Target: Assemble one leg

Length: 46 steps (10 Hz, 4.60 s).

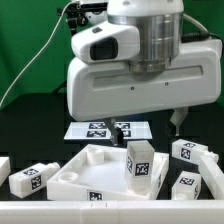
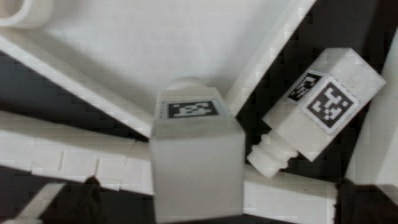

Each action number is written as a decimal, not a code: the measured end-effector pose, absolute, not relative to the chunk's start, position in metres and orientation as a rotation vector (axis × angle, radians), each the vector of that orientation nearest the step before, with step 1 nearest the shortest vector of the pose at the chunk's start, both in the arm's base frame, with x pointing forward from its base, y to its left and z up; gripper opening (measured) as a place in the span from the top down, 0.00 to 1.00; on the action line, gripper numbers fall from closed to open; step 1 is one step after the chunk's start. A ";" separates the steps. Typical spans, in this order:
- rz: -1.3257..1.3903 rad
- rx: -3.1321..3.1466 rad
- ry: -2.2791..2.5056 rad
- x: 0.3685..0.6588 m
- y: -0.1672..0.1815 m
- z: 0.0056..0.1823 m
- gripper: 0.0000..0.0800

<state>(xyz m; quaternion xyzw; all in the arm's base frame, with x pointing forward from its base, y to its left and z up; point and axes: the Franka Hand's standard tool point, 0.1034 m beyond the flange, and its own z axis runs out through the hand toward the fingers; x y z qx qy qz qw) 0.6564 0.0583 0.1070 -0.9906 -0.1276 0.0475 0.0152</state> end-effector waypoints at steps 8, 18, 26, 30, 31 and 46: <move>0.124 -3.087 -0.392 0.654 0.046 0.089 0.52; 0.093 -3.047 0.510 0.653 0.047 0.087 0.65; 0.045 -2.704 1.327 0.651 0.045 0.086 0.42; 0.019 -2.804 1.106 0.653 0.051 0.090 0.21; 0.014 -2.831 1.034 0.653 0.051 0.090 0.19; -0.098 -3.088 -0.492 0.653 0.047 0.082 0.19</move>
Offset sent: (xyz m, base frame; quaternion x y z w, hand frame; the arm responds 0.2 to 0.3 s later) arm -0.0006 -0.0088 -0.0115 -0.0049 0.0182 -0.0180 0.9997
